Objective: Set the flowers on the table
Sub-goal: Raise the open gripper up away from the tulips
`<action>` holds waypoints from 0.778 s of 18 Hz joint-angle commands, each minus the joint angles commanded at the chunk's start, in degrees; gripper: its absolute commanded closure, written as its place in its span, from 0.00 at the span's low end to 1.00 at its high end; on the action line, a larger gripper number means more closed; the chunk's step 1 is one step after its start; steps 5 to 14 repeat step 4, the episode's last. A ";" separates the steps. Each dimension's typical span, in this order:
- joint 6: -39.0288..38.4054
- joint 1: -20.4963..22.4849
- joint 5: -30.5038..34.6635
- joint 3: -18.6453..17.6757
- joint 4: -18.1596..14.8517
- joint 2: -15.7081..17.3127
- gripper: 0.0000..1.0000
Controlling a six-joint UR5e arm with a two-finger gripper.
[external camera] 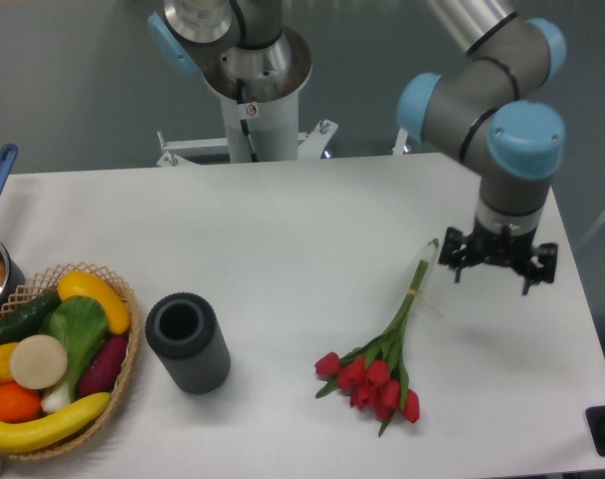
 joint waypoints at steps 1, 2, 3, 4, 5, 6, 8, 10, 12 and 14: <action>0.54 0.18 0.00 0.35 -0.79 0.00 0.00; 0.54 0.26 0.00 0.61 -1.84 0.09 0.00; 0.89 0.35 -0.09 0.62 -2.46 0.35 0.00; 1.33 0.44 0.00 0.62 -2.82 0.35 0.00; 1.33 0.44 0.00 0.62 -2.82 0.35 0.00; 1.33 0.44 0.00 0.62 -2.82 0.35 0.00; 1.33 0.44 0.00 0.62 -2.82 0.35 0.00; 1.33 0.44 0.00 0.62 -2.82 0.35 0.00; 1.33 0.44 0.00 0.62 -2.82 0.35 0.00; 1.33 0.44 0.00 0.62 -2.82 0.35 0.00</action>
